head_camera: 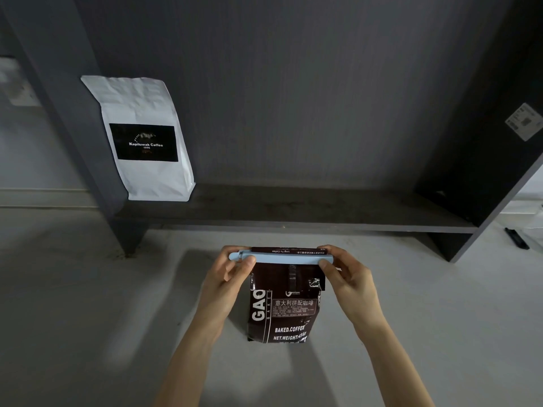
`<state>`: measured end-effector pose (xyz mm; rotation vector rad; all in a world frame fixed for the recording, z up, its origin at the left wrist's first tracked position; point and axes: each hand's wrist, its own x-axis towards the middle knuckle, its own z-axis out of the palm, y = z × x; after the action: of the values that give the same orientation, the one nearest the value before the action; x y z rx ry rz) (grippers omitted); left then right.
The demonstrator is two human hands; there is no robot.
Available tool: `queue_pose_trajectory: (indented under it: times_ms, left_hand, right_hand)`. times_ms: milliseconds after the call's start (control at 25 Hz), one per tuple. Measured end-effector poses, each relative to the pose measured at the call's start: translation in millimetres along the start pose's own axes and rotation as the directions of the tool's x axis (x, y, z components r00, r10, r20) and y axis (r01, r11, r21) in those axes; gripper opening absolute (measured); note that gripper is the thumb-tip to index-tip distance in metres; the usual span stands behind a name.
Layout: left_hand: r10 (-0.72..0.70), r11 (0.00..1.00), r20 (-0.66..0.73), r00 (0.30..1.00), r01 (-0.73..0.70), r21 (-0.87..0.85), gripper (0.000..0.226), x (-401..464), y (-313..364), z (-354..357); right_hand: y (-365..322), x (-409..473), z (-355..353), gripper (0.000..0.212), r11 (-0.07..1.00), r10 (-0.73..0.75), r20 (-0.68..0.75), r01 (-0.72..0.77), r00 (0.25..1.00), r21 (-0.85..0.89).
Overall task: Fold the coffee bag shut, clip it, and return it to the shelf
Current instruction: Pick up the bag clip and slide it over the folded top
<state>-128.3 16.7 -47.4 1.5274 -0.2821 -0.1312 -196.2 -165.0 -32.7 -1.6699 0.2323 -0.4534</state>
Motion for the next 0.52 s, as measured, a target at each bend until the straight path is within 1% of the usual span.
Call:
queue_pose_trajectory:
  times_ms: [120,280,360,480,520]
  left_hand:
    - [0.014,1.0,-0.003,1.0,-0.014,0.004,0.016,0.1,0.5,0.8]
    - [0.023,1.0,-0.017,1.0,-0.023,0.01,0.027,1.1,-0.3,2.0]
    - [0.017,1.0,-0.016,1.0,-0.017,0.02,0.023,1.1,-0.8,2.7]
    - [0.002,1.0,-0.045,0.999,-0.002,0.005,0.007,0.7,-2.0,3.8]
    - [0.005,1.0,-0.039,0.999,-0.005,0.002,0.005,0.5,-1.6,3.8]
  right_hand:
    - [1.0,0.9,-0.4,0.03,1.0,-0.002,-0.007,0.002,1.0,-0.006]
    - [3.0,1.8,-0.8,0.031,1.0,-0.01,-0.013,0.01,1.0,-0.02]
    - [2.8,2.0,-0.4,0.03,1.0,-0.015,-0.017,0.014,1.0,-0.021]
    - [3.1,1.3,2.6,0.029,1.0,-0.002,-0.027,0.002,1.0,0.013]
    - [3.2,1.1,3.5,0.028,1.0,-0.002,-0.03,0.003,1.0,0.026]
